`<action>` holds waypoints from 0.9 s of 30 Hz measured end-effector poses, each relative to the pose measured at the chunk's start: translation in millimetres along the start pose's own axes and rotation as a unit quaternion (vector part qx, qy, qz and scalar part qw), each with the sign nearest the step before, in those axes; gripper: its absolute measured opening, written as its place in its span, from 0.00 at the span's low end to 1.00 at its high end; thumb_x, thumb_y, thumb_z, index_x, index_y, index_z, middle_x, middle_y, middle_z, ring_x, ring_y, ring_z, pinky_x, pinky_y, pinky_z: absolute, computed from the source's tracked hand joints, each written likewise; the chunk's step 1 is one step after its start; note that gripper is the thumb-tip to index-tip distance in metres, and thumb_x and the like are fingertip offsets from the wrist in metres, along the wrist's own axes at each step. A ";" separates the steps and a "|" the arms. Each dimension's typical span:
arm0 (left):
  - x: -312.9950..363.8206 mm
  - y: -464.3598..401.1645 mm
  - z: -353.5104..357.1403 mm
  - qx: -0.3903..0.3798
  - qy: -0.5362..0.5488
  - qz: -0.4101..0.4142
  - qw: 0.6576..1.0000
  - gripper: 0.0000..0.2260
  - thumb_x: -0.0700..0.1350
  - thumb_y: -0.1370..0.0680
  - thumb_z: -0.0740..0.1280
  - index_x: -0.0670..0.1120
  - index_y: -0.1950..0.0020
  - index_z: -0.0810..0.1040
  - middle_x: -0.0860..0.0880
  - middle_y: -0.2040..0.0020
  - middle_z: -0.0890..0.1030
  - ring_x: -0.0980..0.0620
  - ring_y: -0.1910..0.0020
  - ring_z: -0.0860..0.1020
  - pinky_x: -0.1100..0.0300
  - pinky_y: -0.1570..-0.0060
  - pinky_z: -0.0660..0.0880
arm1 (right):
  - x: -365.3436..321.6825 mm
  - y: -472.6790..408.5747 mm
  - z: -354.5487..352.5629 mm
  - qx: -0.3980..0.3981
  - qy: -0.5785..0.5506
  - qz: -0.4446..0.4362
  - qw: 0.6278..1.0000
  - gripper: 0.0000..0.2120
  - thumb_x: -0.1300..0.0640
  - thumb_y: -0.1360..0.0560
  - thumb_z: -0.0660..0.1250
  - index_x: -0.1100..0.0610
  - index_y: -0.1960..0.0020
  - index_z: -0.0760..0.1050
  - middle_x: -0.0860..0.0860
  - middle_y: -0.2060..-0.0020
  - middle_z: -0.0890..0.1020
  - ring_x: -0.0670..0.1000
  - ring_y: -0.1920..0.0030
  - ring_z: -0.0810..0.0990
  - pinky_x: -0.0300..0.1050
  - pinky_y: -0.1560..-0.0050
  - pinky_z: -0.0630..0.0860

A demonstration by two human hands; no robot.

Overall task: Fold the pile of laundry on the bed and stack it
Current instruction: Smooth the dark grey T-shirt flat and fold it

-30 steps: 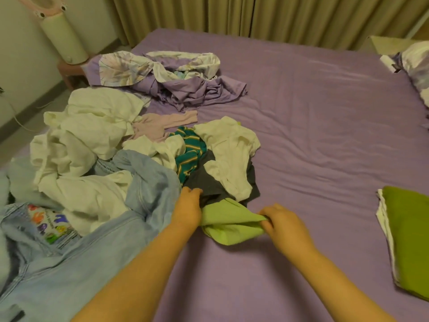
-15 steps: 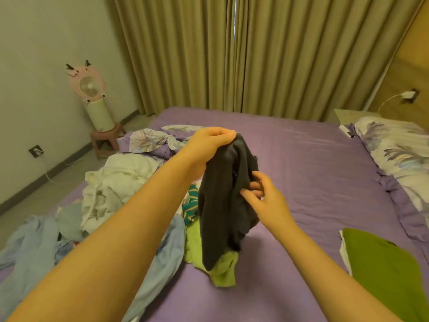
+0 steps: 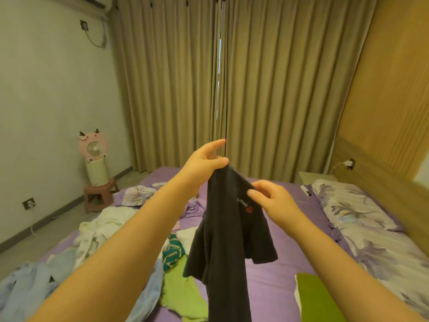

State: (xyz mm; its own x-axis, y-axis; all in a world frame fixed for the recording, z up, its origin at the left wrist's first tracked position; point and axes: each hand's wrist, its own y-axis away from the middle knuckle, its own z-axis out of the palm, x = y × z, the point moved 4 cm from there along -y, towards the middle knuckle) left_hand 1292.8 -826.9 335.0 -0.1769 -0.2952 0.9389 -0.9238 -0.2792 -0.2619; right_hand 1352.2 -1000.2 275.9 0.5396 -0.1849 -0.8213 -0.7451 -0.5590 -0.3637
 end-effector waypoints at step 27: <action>125.6 43.0 -22.2 -0.206 -0.101 0.164 0.959 0.15 0.41 0.23 0.68 0.58 0.41 0.80 0.48 0.52 0.83 0.53 0.50 0.81 0.64 0.47 0.77 | -149.5 16.1 -45.9 -0.133 -0.125 -0.084 0.980 0.21 0.58 0.21 0.64 0.43 0.32 0.66 0.44 0.45 0.80 0.45 0.73 0.73 0.36 0.72 0.73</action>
State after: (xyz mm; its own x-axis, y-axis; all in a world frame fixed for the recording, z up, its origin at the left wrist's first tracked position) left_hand 1223.4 -855.7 446.6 -0.4508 -0.4878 0.7476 -0.8925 0.2319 -0.3868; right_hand 1277.6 -1018.7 413.0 0.5086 0.1132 -0.8535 -0.5073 -0.7616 -0.4033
